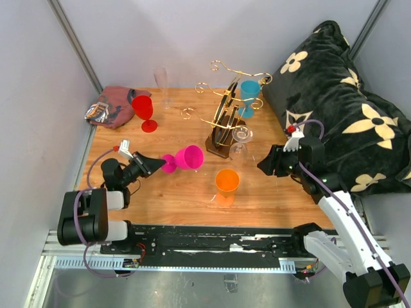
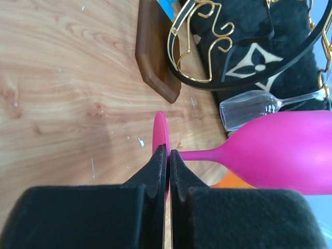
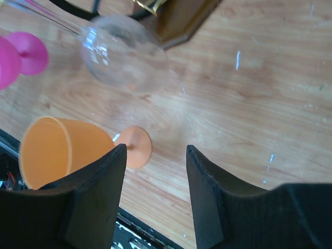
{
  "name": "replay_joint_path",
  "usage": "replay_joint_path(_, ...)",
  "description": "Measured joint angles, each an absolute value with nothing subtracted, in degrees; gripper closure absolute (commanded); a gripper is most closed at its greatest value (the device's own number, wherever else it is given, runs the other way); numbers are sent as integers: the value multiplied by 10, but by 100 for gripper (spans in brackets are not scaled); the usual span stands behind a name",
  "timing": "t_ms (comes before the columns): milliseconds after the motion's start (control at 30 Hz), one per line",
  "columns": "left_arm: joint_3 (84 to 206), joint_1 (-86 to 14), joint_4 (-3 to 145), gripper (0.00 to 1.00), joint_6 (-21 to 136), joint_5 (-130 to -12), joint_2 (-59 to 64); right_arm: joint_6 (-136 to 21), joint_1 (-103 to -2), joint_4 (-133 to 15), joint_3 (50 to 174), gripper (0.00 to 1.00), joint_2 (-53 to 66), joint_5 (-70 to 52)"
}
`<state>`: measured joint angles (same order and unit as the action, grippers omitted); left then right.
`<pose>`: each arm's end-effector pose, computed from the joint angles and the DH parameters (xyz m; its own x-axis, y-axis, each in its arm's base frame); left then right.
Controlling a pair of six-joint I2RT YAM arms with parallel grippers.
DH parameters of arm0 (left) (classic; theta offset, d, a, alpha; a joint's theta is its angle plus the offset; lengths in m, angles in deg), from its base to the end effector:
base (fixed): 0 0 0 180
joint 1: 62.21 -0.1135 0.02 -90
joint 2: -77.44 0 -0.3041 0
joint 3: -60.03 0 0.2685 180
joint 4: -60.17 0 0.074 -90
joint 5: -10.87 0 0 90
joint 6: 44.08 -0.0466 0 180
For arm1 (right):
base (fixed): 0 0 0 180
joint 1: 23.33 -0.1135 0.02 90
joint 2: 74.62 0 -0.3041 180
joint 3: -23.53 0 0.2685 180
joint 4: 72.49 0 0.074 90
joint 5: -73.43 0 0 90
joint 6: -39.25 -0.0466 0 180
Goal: Take the wine glass off the wine glass rack
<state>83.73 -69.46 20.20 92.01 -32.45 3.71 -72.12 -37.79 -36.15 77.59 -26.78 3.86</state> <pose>0.2142 -0.0069 0.1811 -0.5698 -0.5707 -0.5913 0.3080 0.5188 -0.7975 0.1747 0.0618 0.3090 -0.6443 0.1865 -0.7417 -0.3131 0.8205 0.4783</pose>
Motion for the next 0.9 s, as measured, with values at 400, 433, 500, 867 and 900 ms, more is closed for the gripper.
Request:
replay_joint_path(400,764,-771,-130,100,1163,-314,-309,-649,-378,-316,850,48,-302,-2)
replay_joint_path(433,764,-774,-137,100,1167,-315,-315,-646,-378,-313,850,48,-307,-6)
replay_joint_path(500,769,-784,-140,100,1171,-315,-323,-640,-378,-310,850,48,-316,-13)
replay_joint_path(867,839,-855,-142,99,1186,-321,-394,-637,-378,-306,850,48,-319,-18)
replay_joint_path(900,841,-856,-143,99,1186,-321,-400,-638,-378,-306,850,48,-319,-18)
